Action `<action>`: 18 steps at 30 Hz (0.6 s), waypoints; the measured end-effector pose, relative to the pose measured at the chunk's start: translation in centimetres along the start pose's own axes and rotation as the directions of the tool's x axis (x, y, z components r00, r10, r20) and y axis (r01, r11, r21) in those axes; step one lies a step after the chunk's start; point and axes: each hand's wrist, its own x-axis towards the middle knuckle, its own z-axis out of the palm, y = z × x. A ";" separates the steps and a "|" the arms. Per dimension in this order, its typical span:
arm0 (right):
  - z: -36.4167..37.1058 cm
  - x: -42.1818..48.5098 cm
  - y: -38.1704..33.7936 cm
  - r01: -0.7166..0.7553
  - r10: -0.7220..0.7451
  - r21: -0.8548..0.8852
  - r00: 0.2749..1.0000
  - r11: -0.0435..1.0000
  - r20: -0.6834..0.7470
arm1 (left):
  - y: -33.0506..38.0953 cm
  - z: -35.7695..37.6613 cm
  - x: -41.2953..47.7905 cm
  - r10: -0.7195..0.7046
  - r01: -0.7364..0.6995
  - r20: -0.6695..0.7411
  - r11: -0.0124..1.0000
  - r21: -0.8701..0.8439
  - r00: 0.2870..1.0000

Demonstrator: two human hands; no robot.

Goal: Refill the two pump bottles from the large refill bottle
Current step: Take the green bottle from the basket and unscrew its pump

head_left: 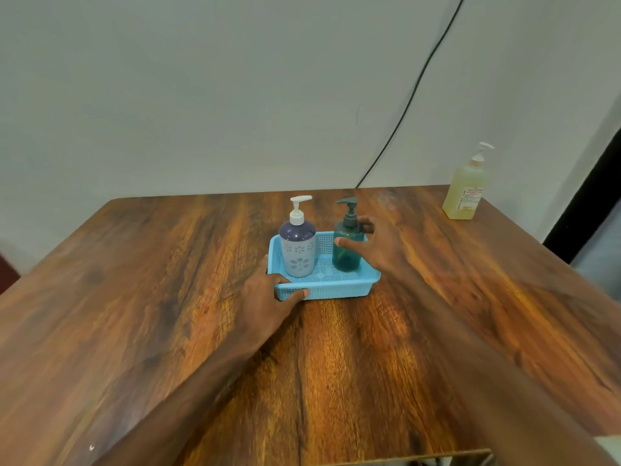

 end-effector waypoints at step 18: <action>-9.1 -13.0 0.5 0.126 -0.125 -0.002 0.985 0.992 -0.122 | 5.3 2.0 -6.4 0.264 -0.280 -0.284 0.960 -0.017 0.922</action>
